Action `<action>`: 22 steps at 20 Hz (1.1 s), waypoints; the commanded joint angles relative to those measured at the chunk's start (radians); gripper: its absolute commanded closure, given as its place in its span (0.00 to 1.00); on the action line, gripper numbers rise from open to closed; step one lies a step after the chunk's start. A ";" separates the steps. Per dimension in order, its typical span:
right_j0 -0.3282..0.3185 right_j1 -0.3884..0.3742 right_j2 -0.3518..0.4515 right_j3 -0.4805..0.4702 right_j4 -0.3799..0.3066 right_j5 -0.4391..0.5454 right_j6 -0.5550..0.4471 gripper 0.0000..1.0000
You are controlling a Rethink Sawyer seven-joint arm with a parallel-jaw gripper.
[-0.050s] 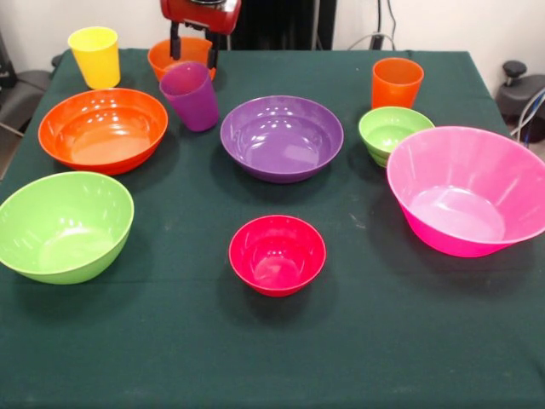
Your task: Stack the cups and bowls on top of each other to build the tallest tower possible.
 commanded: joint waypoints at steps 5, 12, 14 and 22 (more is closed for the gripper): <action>-0.009 0.027 0.105 0.029 -0.065 0.019 -0.059 0.00; -0.027 0.027 0.118 0.045 -0.060 0.021 -0.061 0.00; -0.027 0.037 0.112 0.053 -0.068 0.000 -0.046 0.00; 0.011 0.128 0.069 0.049 -0.096 -0.136 0.049 0.00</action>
